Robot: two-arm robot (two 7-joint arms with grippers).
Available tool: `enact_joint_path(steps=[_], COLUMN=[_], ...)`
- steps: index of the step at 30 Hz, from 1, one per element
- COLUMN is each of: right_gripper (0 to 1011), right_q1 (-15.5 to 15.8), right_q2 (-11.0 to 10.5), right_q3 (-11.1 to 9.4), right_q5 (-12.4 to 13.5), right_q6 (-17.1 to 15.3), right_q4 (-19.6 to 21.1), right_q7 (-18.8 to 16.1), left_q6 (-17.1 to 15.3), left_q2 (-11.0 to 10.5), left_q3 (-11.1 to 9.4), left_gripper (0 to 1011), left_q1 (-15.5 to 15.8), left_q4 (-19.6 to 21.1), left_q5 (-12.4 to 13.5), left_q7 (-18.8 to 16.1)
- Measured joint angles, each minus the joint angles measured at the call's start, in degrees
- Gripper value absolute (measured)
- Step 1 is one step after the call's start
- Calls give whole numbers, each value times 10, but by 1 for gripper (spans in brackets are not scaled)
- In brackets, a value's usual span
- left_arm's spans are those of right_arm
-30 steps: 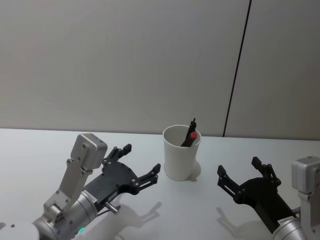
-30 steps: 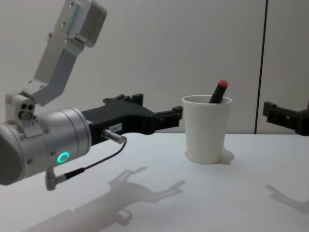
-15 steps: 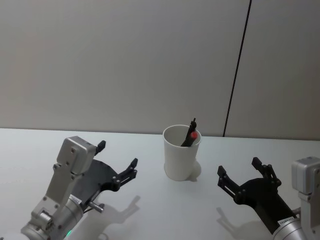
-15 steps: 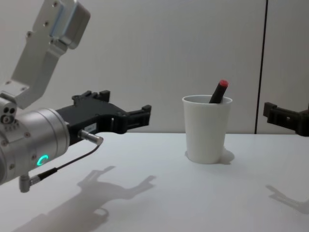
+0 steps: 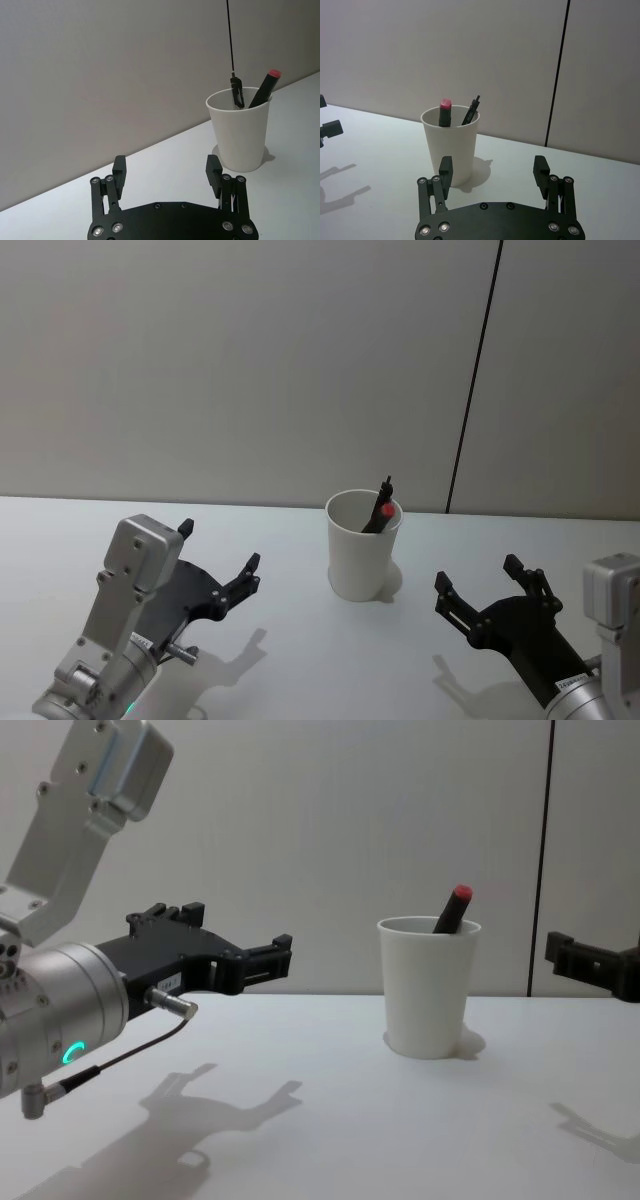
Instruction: Place the pen into the pen holder.
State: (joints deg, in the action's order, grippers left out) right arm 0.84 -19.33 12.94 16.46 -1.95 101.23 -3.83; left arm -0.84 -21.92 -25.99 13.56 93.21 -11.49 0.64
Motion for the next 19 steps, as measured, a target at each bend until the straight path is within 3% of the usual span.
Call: enact_joint_path(steps=[19], right_gripper=[1001], right_q1=[0], right_q2=[0], right_q3=[0], right_q5=[0], right_q6=[0], right_q4=[0], right_q7=[0], left_q6=[0], left_q2=[0], left_q3=[0], left_gripper=[1000], left_q1=[0], left_q4=[0], left_q5=[0], left_q7=[0])
